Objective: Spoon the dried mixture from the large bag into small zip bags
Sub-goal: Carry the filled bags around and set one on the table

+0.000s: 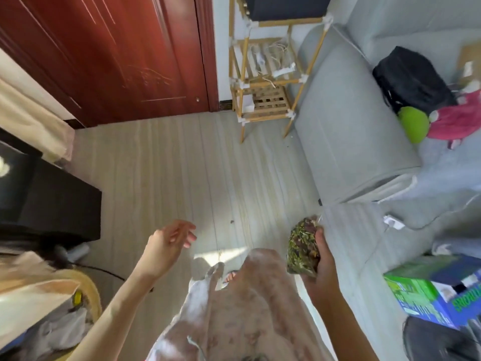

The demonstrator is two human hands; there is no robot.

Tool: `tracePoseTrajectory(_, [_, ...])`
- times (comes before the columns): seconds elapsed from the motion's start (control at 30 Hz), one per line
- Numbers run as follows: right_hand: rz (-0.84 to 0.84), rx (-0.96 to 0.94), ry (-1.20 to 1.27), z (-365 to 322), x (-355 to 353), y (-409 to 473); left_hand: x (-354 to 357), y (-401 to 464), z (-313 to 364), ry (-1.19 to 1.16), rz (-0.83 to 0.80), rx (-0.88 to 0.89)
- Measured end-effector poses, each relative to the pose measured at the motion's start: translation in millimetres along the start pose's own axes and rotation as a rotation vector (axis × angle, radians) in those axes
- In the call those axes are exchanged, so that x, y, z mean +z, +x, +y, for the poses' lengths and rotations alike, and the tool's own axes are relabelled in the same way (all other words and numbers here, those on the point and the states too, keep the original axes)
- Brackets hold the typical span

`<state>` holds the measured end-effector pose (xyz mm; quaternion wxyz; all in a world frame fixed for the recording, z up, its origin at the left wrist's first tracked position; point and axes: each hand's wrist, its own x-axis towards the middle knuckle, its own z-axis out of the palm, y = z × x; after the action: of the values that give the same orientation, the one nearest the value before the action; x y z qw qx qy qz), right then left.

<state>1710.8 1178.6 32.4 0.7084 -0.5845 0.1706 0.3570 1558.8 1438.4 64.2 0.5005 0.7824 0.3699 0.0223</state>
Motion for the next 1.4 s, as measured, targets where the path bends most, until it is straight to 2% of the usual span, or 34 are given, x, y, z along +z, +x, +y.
tracePoseTrajectory(0.07, [0.027,-0.048,-0.043,-14.6,14.4,19.5,-3.5,30.7,13.3,-0.047,0.004,-0.017])
tracePoseTrajectory(0.2, [0.042,-0.019,0.040,-45.1,43.6,59.8,-1.5,81.7,27.7,-0.132,0.037,-0.061])
tracePoseTrajectory(0.5, [0.071,0.012,0.024,-149.5,118.2,201.5,-12.9,219.8,38.7,-0.201,0.095,-0.228])
tracePoseTrajectory(0.73, [0.045,-0.088,-0.033,-248.0,185.3,291.0,-38.3,344.4,89.3,-0.160,0.089,-0.173])
tracePoseTrajectory(1.07, [0.142,-0.100,-0.108,-326.3,242.4,392.3,-37.8,497.8,131.5,-0.245,0.040,-0.189])
tracePoseTrajectory(1.23, [0.127,-0.224,-0.087,-402.6,278.2,438.9,-61.4,597.9,166.1,-0.314,0.009,-0.123])
tracePoseTrajectory(1.4, [0.178,-0.374,-0.153,-484.1,314.9,487.9,-76.8,702.6,242.7,-0.267,-0.103,0.040])
